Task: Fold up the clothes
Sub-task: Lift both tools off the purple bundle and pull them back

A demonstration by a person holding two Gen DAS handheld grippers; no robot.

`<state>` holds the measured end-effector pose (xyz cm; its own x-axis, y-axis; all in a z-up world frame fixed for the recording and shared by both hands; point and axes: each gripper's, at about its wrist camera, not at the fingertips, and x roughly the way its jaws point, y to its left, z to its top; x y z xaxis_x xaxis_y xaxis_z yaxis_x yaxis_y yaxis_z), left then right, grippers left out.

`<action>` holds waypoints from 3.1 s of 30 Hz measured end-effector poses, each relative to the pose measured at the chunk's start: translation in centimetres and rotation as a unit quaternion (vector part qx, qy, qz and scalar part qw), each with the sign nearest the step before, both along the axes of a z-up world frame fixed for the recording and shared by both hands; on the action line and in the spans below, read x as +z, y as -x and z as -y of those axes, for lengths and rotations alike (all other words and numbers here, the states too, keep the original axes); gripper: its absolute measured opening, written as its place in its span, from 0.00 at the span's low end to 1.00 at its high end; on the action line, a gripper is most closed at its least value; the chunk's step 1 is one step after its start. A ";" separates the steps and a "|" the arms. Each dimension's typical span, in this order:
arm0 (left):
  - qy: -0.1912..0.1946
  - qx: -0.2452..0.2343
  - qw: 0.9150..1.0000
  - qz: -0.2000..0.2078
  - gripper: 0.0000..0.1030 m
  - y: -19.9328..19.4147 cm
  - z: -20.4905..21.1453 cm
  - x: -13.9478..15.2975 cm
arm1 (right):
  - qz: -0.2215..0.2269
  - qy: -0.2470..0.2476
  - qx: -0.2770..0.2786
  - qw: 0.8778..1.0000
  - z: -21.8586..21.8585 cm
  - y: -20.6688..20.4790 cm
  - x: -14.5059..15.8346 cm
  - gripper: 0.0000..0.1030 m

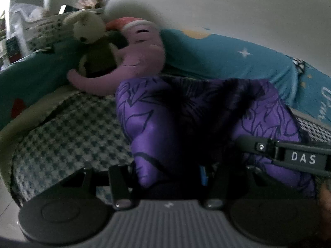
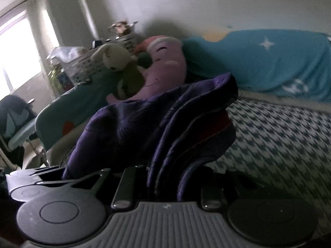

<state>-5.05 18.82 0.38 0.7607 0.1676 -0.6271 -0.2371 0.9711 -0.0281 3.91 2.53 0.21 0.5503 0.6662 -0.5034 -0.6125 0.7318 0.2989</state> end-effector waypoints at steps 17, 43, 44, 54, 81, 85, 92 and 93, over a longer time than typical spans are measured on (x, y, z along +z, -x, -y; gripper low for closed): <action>0.000 0.125 0.992 -0.007 0.55 -3.0 -7.1 -1.4 | 0.016 0.014 -0.056 0.998 -3.6 -4.4 -2.8 0.56; 0.038 0.186 0.982 -0.015 0.94 -1.9 -11.4 -2.5 | -0.020 0.037 0.028 0.999 -4.3 -3.3 -4.2 0.45; 0.041 0.186 0.981 -0.021 0.95 -2.0 -11.6 -2.7 | -0.028 0.041 0.024 0.998 -4.3 -3.6 -4.6 0.44; 0.071 0.169 0.980 -0.074 1.00 -3.0 -11.5 -5.0 | -0.034 0.069 0.014 0.997 -4.6 -3.9 -5.6 0.40; 0.060 0.154 0.982 -0.094 1.00 -0.4 -9.0 -1.9 | -0.104 0.142 -0.024 0.984 -3.4 1.5 -0.5 0.61; 0.064 0.150 0.981 -0.101 1.00 0.3 -8.4 -2.0 | -0.117 0.155 -0.030 0.980 -2.5 1.9 -0.4 0.63; 0.072 0.152 0.979 -0.115 1.00 1.9 -7.2 -2.1 | -0.117 0.177 -0.031 0.977 -1.6 2.2 -0.2 0.71; 0.072 0.152 0.979 -0.119 1.00 2.0 -7.1 -2.2 | -0.118 0.185 -0.031 0.975 -1.6 2.2 -0.3 0.71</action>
<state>-7.09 25.87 -1.83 0.5200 0.2599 -0.8137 -0.5303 0.8450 -0.0689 1.73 4.12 -0.06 0.4241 0.3846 -0.8199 -0.5099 0.8496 0.1348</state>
